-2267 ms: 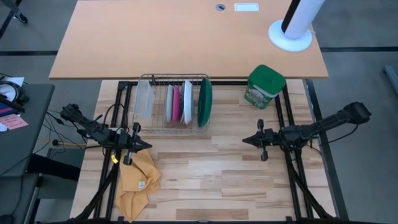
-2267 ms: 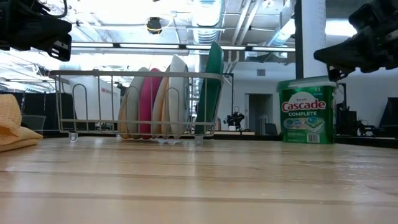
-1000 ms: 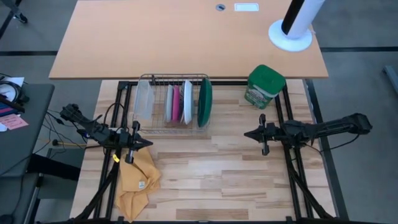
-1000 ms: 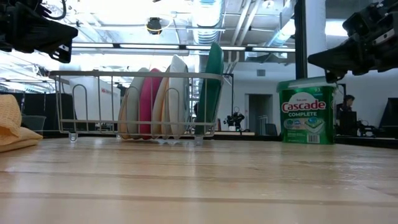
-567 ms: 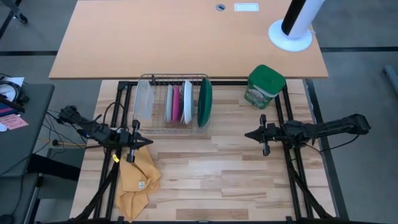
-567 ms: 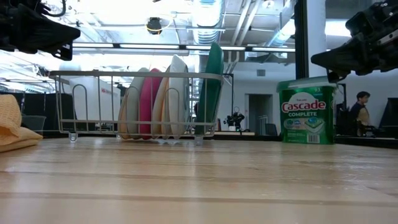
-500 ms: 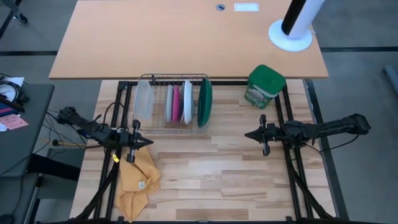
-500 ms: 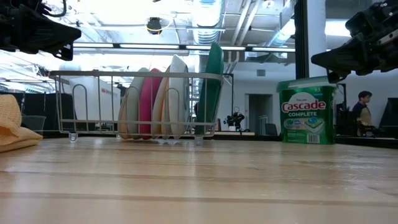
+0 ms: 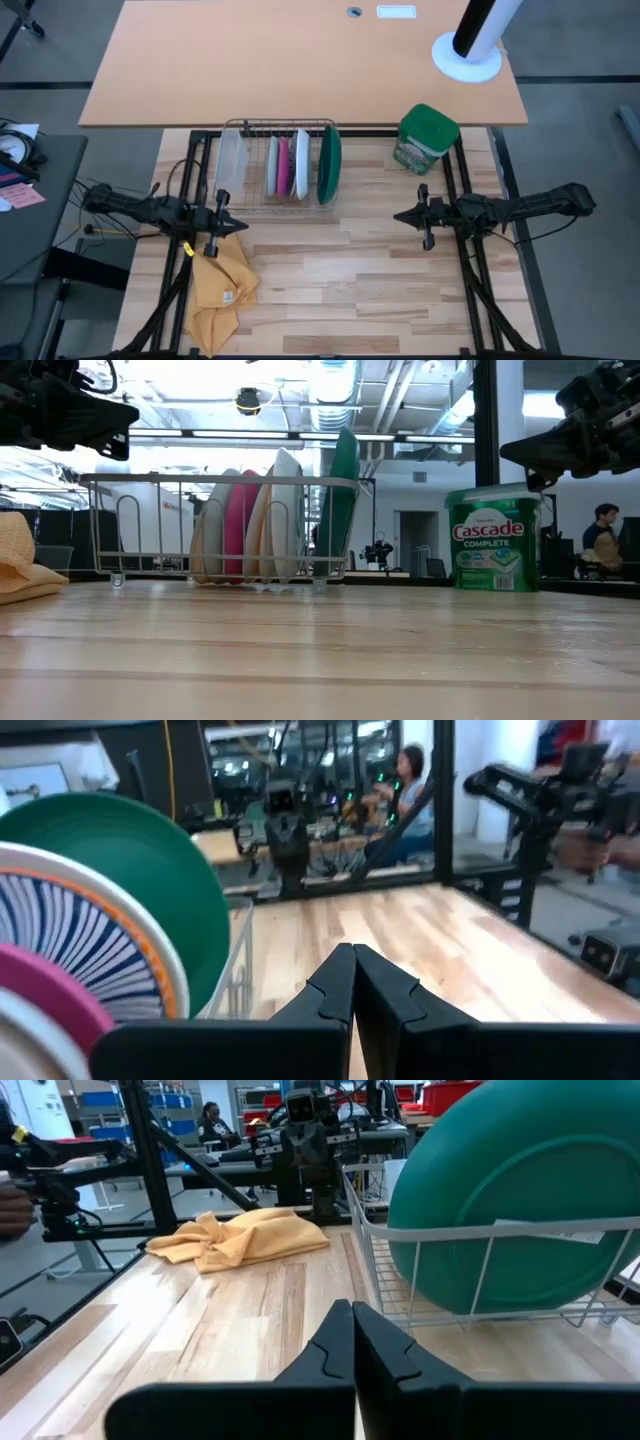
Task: Sort dishes
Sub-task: Return to Home Position
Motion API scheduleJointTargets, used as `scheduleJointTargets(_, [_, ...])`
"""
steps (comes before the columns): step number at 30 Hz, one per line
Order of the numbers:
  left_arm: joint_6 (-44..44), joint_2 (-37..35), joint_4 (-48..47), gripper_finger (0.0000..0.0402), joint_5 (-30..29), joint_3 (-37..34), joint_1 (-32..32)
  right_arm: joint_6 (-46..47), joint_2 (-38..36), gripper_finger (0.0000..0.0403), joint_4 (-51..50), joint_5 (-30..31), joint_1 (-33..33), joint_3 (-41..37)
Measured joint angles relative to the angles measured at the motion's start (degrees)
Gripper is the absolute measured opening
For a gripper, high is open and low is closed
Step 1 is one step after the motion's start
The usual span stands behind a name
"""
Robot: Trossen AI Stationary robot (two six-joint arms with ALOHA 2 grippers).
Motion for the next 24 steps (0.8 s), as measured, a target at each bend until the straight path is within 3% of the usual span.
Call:
scheduleJointTargets(3, [-1.0,0.0,4.8,0.0,4.1,-2.1,2.1,0.7,0.0,0.0,-0.4,0.0,0.0,0.0])
scheduleJointTargets(24, [-3.4,0.1,0.6,0.0,13.2,-2.1,10.5,0.8,0.0,0.0,-0.9,0.0,4.1,0.0])
